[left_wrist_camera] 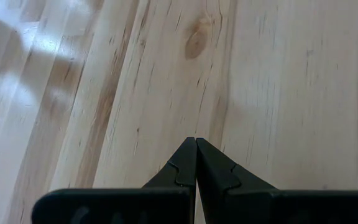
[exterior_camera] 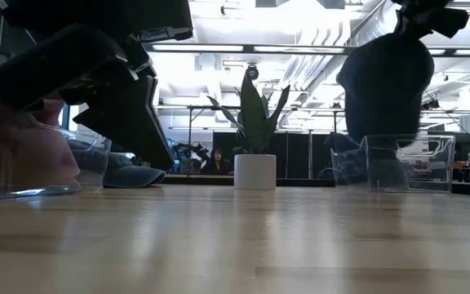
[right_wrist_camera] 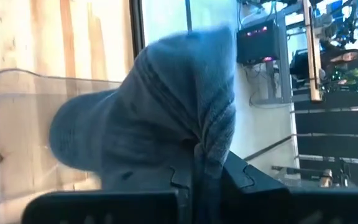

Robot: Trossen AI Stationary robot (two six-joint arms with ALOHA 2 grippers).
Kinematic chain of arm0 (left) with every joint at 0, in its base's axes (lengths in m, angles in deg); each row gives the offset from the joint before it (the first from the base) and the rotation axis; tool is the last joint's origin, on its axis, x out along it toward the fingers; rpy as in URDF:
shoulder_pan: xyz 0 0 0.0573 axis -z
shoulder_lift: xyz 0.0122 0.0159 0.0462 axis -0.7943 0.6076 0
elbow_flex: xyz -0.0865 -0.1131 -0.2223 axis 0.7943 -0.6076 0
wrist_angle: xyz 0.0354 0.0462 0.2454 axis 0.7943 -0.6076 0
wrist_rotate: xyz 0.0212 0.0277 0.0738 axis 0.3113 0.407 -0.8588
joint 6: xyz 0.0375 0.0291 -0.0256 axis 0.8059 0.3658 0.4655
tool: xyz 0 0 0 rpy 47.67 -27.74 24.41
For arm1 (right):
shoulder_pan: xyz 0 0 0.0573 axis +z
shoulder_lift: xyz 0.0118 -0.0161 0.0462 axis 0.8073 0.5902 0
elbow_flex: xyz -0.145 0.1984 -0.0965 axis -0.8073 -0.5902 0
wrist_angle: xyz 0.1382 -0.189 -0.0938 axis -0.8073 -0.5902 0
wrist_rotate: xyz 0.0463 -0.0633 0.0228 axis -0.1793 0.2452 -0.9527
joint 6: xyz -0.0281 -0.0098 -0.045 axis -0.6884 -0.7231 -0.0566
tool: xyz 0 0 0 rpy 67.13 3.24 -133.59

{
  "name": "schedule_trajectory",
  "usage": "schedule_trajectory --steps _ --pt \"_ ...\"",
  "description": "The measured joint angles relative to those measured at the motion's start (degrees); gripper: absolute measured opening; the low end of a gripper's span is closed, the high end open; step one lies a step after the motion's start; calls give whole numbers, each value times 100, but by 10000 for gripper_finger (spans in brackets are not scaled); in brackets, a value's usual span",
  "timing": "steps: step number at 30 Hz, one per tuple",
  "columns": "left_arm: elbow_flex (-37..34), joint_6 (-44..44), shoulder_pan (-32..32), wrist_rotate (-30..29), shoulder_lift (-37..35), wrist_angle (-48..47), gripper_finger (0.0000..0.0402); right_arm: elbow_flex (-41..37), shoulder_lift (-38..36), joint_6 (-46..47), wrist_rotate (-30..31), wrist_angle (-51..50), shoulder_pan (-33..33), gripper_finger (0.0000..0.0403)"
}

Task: Pick & Place hat
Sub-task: Put the bottom blue cap into the right transparent bin

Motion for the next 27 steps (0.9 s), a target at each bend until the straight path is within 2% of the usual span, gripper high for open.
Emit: schedule_trajectory --steps 5,9,15,21,27 --pt "0 0 0 0 0 -7 0 0 -102 -1 -306 -34 0 36" --pt "0 0 0 0 0 -5 0 0 -48 153 -784 -219 0 23" --pt "0 -2 0 24 0 -4 0 -2 235 296 -806 -461 -1 22" --pt "0 -2 0 26 2 -7 0 -2 532 159 -538 -344 -4 30" --pt "0 -2 0 38 2 -6 0 -2 862 23 -925 -451 -4 22"
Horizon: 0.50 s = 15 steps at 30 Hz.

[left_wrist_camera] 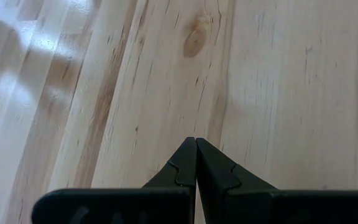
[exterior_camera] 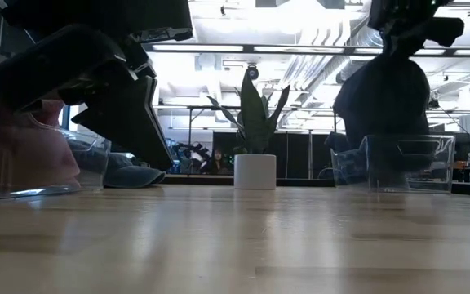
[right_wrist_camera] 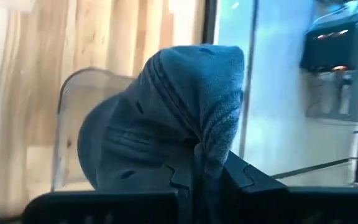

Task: Pick & Place hat
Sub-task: Put the bottom blue cap into the right transparent bin

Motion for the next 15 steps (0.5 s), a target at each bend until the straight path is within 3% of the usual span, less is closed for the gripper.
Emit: schedule_trajectory --steps 8,12,15 --pt "0 -2 0 6 0 2 0 0 492 -6 166 -41 -202 35" --pt "0 -4 0 12 0 3 0 0 735 -13 -25 217 -547 26" --pt "0 -4 0 14 0 3 0 0 950 22 -12 565 -849 43"
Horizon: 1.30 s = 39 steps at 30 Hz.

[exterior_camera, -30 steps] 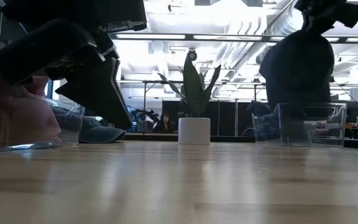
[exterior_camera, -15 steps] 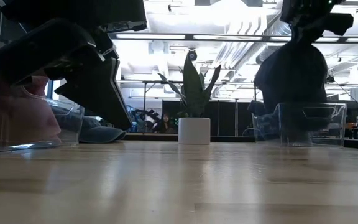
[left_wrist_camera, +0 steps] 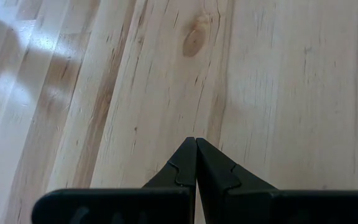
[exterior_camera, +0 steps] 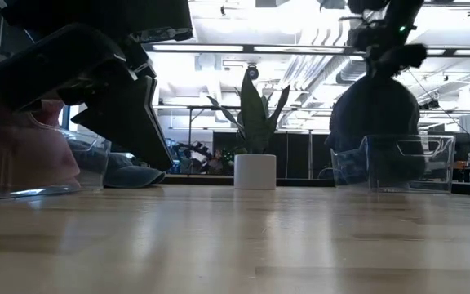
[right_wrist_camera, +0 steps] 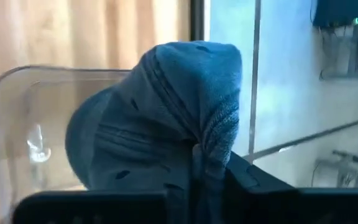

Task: Pick & Place hat
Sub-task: Put the bottom blue cap into the right transparent bin, then put the red cap into the left transparent bin

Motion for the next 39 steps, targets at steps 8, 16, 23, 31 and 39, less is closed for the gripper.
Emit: schedule_trajectory --steps 8,16,23,31,39 --pt "0 0 0 7 0 0 0 -2 656 58 148 632 -751 162" --pt "0 2 0 7 0 -2 0 -2 511 355 700 1220 -792 193" --pt "0 2 0 7 0 -4 0 2 104 1840 -329 765 -533 188" --pt "0 1 0 7 0 20 0 0 449 2929 -638 -1316 -768 170" --pt "0 0 0 7 0 28 0 0 1283 3113 68 -767 -1386 122"
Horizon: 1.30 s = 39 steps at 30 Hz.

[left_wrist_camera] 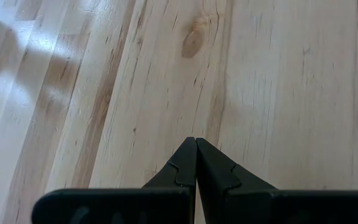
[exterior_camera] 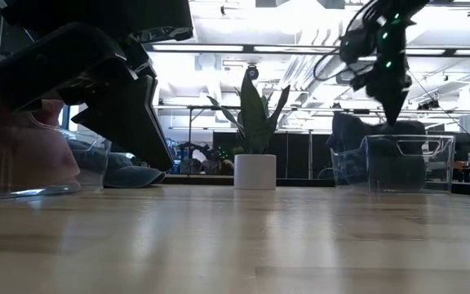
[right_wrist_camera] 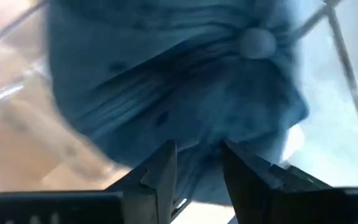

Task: Pick & Place hat
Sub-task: Put the red cap into the left transparent bin

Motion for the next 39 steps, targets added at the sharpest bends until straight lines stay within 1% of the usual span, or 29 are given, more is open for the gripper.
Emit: schedule_trajectory --steps 4,8,12,14,16,17,19,22,24,26,28,30,31,34,37,39 --pt "0 1 0 2 0 -2 0 0 354 -10 673 563 -91 100" --pt "0 9 0 2 0 -6 0 0 224 15 596 916 123 73" --pt "0 11 0 2 0 -9 0 -2 -247 425 505 955 693 42" --pt "0 11 1 2 0 -9 0 -10 -499 772 211 1006 1161 24" --pt "0 4 0 2 0 -11 0 -205 -791 1034 -177 1384 1776 7" --pt "0 -9 0 3 0 -11 0 -402 -956 1133 -351 1710 2129 4" --pt "0 -15 2 100 0 -11 0 -959 -1267 1419 -515 2574 2880 6" --pt "23 -17 2 570 1 -80 0 -2029 -1550 1932 -533 4182 4093 9" --pt "180 -23 29 983 1 -397 0 -2716 -1532 2198 -544 5384 4856 5" --pt "458 -145 108 1312 -6 -948 0 -3290 -1344 2334 -558 6660 5520 2" --pt "770 -430 248 1576 -9 -1745 0 -3679 -1052 2397 -523 7829 6049 4" --pt "1101 -860 422 1816 -10 -2579 0 -3901 -736 2395 -398 8666 6451 5" --pt "1247 -1109 517 1951 -12 -2941 0 -3954 -579 2393 -319 8955 6612 6" --pt "1550 -2002 821 2349 -17 -3856 0 -3983 -150 2305 -137 9403 6934 2" --pt "1649 -2829 1206 2718 -20 -4359 0 -3982 234 2103 -52 9782 7083 3" --pt "1648 -3401 1441 2805 -20 -4736 3 -3982 468 1995 -65 10090 7095 5"
